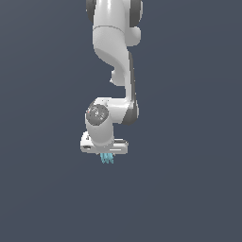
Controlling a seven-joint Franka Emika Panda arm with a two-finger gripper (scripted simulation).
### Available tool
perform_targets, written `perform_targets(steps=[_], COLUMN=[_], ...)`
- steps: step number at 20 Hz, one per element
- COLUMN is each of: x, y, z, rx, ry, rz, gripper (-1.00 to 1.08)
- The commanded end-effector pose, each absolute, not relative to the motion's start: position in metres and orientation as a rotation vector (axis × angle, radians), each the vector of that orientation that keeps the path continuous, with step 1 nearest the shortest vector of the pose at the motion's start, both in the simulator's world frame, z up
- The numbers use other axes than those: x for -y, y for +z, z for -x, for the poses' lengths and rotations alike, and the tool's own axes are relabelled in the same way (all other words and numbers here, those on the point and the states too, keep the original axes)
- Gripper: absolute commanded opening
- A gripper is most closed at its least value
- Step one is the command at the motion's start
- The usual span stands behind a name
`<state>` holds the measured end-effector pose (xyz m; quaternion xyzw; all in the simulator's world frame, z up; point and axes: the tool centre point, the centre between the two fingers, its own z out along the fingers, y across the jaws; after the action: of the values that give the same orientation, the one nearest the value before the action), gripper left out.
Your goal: Pick up the object and move it to a goal position.
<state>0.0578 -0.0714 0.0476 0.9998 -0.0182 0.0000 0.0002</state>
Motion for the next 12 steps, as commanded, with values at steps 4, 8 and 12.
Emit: perform_targets(steps=[4, 8, 12], x=[0.067, 0.053, 0.030], y=[0.053, 0.070, 0.098], z=[-0.058, -0.060, -0.063], rx=[0.057, 0.057, 0.057], ry=[0.000, 0.000, 0.000], rz=[-3.141, -3.141, -3.141], gripper=[-1.00, -1.00, -1.00])
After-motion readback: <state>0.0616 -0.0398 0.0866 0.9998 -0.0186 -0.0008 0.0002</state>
